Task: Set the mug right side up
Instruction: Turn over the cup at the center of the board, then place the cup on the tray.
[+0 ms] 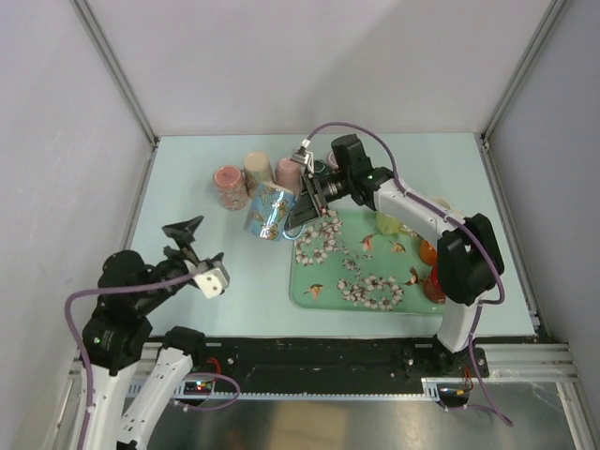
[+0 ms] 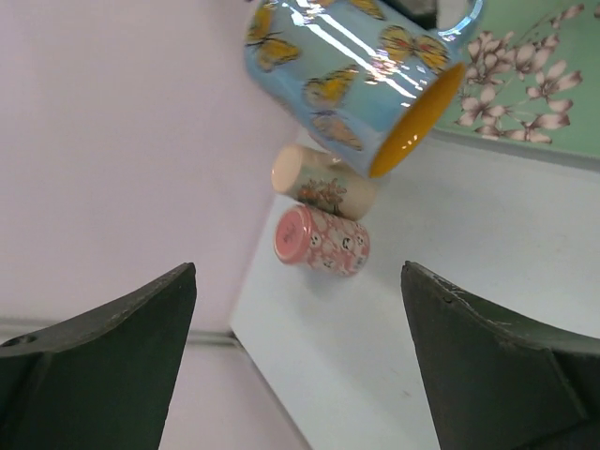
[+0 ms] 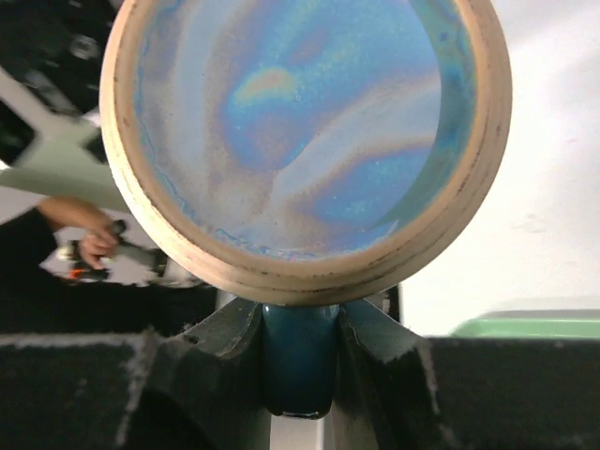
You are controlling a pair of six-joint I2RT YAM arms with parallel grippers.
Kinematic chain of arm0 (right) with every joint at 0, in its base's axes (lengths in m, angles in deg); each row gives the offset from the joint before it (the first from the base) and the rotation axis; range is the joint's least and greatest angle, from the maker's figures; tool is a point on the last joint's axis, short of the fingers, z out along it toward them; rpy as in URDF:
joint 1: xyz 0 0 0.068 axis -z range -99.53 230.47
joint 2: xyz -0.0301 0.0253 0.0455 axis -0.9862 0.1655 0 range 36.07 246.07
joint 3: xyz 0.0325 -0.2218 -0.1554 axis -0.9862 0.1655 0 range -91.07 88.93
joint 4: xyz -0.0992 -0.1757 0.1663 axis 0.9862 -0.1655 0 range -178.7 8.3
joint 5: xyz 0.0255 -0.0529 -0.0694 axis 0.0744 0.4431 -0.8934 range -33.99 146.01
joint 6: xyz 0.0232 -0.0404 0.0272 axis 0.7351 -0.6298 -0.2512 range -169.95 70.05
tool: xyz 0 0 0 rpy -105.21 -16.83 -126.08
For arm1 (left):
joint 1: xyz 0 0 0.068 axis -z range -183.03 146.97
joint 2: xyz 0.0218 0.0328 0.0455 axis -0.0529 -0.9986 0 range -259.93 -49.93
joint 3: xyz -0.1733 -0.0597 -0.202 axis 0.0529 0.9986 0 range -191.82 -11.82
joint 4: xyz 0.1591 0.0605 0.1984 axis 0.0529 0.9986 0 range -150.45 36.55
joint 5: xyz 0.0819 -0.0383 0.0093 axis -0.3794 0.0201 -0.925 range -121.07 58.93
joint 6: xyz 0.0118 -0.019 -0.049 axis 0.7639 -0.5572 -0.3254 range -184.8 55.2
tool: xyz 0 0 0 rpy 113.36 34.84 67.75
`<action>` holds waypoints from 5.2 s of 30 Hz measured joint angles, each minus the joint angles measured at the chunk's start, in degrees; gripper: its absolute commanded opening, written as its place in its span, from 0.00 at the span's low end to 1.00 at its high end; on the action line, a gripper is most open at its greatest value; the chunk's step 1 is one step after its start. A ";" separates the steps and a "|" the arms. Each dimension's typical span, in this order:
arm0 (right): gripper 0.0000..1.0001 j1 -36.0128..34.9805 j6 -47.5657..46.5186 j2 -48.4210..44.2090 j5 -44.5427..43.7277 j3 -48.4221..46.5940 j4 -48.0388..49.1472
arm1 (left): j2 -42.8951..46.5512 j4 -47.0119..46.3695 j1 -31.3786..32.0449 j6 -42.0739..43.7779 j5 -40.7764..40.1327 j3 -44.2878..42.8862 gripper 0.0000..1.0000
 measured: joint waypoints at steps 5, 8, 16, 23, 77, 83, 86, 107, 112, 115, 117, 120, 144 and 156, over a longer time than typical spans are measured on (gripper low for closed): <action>0.00 0.74 17.49 0.02 6.78 4.20 14.62 | -0.28 -6.58 8.02 9.27 -2.49 7.04 0.95; 0.00 0.94 23.26 0.00 9.11 4.37 20.15 | -3.39 -11.06 12.04 12.72 -4.55 8.35 0.94; 0.00 2.08 28.44 0.00 11.89 4.81 25.70 | -10.67 -22.95 18.18 16.17 -7.30 8.83 0.91; 0.00 2.64 29.90 0.00 12.35 5.88 26.69 | -12.13 -41.70 25.31 22.95 -11.34 17.97 0.64; 0.71 -15.87 -58.80 -35.80 -45.81 36.00 5.42 | -51.45 11.93 30.36 -36.09 -22.27 -18.27 0.00; 0.37 -16.90 -58.99 -31.23 -46.80 36.00 10.10 | -53.29 12.94 30.36 -37.07 -20.81 -21.42 0.00; 0.10 -16.92 -59.01 -29.94 -46.69 35.98 11.17 | -53.90 13.55 30.36 -37.33 -20.20 -22.93 0.12; 0.00 1.01 -55.67 -39.36 -46.45 45.16 1.68 | -53.79 11.69 19.21 -44.37 -14.86 -28.11 0.96; 0.00 7.43 -56.13 -40.96 -46.25 46.80 1.46 | -53.27 11.69 18.95 -44.35 -14.84 -28.13 0.96; 0.00 10.88 -56.65 -40.96 -46.21 47.84 0.70 | -53.27 11.72 18.95 -44.35 -14.82 -28.13 0.96; 0.00 12.79 -57.22 -40.96 -46.27 48.43 0.00 | -53.27 11.69 18.95 -44.35 -14.82 -28.13 0.96; 0.00 15.82 -57.75 -40.92 -46.21 48.96 -1.18 | -53.27 11.69 18.95 -44.33 -14.71 -28.13 0.96; 0.02 29.05 -65.70 -35.71 -39.52 49.05 -2.01 | -53.27 11.69 18.95 -44.33 -13.77 -28.13 0.96; 0.04 32.52 -71.91 -35.67 -37.09 48.61 -4.85 | -53.27 11.69 18.95 -44.33 -13.46 -28.11 0.96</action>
